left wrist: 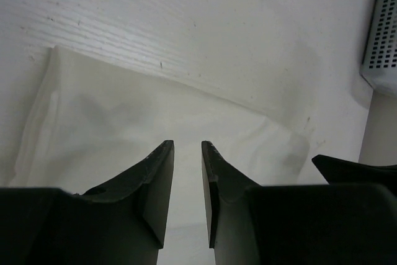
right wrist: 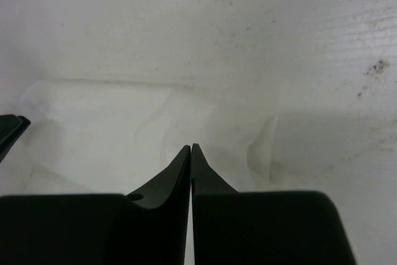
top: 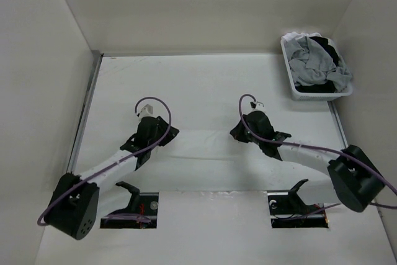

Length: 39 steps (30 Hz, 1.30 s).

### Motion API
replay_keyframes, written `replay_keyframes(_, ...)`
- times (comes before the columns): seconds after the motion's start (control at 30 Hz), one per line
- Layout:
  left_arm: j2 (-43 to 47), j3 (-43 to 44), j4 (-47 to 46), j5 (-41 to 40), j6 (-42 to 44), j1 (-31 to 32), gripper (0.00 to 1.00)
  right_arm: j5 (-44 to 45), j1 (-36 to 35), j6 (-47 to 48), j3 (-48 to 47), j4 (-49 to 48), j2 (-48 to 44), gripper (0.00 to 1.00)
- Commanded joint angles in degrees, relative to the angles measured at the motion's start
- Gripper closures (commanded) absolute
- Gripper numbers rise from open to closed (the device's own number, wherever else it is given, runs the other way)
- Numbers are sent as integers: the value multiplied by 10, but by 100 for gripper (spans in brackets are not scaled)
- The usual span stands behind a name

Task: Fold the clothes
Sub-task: Fold the tank top

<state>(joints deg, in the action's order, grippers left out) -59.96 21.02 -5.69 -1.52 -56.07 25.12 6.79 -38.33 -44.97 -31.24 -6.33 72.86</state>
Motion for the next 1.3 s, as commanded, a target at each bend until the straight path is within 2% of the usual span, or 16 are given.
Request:
replay_keyframes(0.0, -50, 8, -121, -24, -9, -18, 77, -23, 30, 17, -27, -82, 58, 95)
replay_keyframes(0.2, -105, -30, -175, 3, 1, -89, 78, -20, 66, 3, -4, -88, 87, 96)
replay_keyframes(0.43, -140, -42, -204, 10, 8, -107, 78, -10, 80, -5, 22, -82, 62, 95)
replay_keyframes(0.73, -47, -51, -166, 5, 18, -111, 78, -17, 58, -6, 51, -47, -81, 91)
replay_keyframes(0.97, -9, -39, -134, -4, 24, -85, 78, -85, 51, -5, 49, -87, 1, 93)
replay_keyframes(1.1, -4, -34, -128, -2, 26, -68, 78, -84, 73, -20, 73, -119, 25, 94)
replay_keyframes(1.27, -7, -37, -121, -2, 30, -59, 78, -64, 80, -32, 86, -111, 40, 94)
